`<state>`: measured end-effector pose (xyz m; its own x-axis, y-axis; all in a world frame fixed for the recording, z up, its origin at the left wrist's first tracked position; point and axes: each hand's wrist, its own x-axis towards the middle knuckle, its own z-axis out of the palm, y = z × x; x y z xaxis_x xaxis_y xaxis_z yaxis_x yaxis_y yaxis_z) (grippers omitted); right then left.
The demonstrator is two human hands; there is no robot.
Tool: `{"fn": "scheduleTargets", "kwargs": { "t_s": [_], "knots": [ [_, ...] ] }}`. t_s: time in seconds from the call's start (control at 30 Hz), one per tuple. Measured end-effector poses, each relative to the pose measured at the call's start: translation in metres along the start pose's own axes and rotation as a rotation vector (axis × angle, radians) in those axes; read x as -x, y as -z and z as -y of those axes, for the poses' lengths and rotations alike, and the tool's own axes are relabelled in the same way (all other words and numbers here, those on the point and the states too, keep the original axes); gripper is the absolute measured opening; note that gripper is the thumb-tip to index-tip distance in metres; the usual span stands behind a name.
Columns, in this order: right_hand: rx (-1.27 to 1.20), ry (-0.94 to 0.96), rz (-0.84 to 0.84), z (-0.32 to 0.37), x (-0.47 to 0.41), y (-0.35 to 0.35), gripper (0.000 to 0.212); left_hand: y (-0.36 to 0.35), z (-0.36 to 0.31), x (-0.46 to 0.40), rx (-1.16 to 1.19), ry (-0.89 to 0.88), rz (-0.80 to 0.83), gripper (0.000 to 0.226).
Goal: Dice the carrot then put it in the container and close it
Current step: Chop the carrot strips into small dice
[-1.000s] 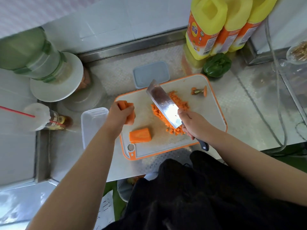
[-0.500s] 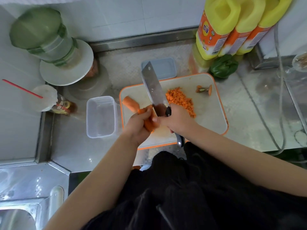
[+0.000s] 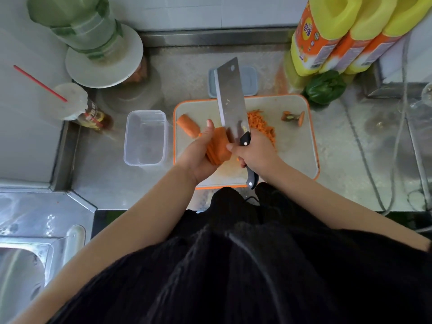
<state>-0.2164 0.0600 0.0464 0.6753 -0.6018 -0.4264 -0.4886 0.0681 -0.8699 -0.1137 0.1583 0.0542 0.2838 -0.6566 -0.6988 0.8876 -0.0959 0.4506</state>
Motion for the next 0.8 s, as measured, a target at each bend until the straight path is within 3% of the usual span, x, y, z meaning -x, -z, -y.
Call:
{"fn": "scheduleTargets", "kwargs": {
  "t_s": [0.07, 0.13, 0.3, 0.37, 0.5, 0.57, 0.67, 0.8],
  "knots": [
    [0.029, 0.032, -0.002, 0.0, -0.001, 0.001, 0.027, 0.001, 0.001, -0.002, -0.006, -0.017, -0.03, 0.028],
    [0.058, 0.048, -0.007, 0.001, -0.001, 0.001, 0.026, 0.003, 0.003, -0.003, -0.023, -0.017, -0.059, 0.022],
    [-0.035, -0.004, -0.025, -0.005, -0.006, 0.002, 0.024, 0.006, -0.002, -0.007, -0.019, 0.077, -0.137, 0.067],
    [-0.079, -0.037, -0.027, -0.007, -0.008, 0.005, 0.026, 0.011, -0.004, -0.009, 0.008, 0.106, -0.199, 0.072],
    [-0.106, -0.048, -0.012, -0.009, -0.008, 0.008, 0.035, 0.009, -0.002, -0.009, -0.025, 0.07, -0.294, 0.028],
    [-0.118, -0.04, 0.001, -0.007, -0.006, 0.007, 0.029, 0.008, 0.0, -0.01, -0.092, 0.038, -0.285, 0.022],
    [-0.08, -0.009, 0.025, -0.002, -0.004, 0.003, 0.022, 0.004, 0.002, -0.011, -0.165, 0.016, -0.271, 0.035],
    [-0.034, 0.017, 0.016, -0.002, -0.005, 0.0, 0.022, -0.003, 0.0, -0.01, -0.046, 0.055, -0.165, 0.067]
  ]
}}
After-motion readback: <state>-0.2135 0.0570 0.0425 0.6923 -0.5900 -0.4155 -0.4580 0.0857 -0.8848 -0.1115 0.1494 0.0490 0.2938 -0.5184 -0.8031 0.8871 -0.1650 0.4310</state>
